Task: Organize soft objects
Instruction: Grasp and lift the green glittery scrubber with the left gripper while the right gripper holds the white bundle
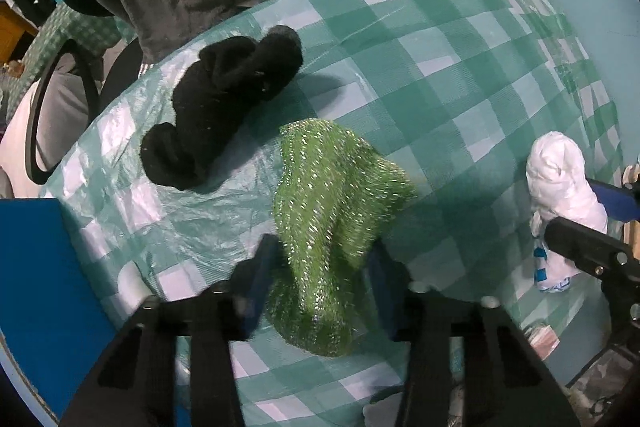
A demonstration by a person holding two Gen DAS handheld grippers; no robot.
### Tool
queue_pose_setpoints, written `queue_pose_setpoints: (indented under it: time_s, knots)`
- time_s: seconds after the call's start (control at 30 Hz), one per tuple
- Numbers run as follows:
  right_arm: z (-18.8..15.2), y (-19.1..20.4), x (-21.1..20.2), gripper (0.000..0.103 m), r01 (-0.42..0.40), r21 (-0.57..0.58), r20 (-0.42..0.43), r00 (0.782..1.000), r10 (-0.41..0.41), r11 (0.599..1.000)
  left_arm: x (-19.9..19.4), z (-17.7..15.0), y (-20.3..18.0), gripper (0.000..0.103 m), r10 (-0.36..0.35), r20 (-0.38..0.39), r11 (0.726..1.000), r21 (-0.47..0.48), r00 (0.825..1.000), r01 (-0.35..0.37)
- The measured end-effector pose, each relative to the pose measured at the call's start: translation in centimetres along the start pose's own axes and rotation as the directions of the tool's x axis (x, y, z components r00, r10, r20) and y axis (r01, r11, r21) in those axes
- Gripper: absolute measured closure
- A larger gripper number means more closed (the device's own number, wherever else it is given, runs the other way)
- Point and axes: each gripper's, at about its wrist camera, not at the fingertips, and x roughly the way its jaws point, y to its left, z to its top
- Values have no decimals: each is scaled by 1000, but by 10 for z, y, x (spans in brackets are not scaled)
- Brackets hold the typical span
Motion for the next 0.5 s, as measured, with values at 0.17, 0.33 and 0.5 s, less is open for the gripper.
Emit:
queue_pose_setpoints:
  time_s: [0.17, 0.33, 0.5]
  knots:
    - [0, 2, -2, 61, 1, -6, 4, 1000, -1, 1000, -1, -1, 7, 84, -7, -5, 1000, -20, 1000, 7]
    - [0, 7, -6, 61, -2, -16, 17, 1000, 2, 1000, -5, -9, 9, 85, -11, 3, 1000, -27, 1000, 11]
    - [0, 16, -10, 61, -7, -27, 30, 1000, 8, 1000, -14, -23, 16, 85, -28, 18, 998, -57, 999, 29]
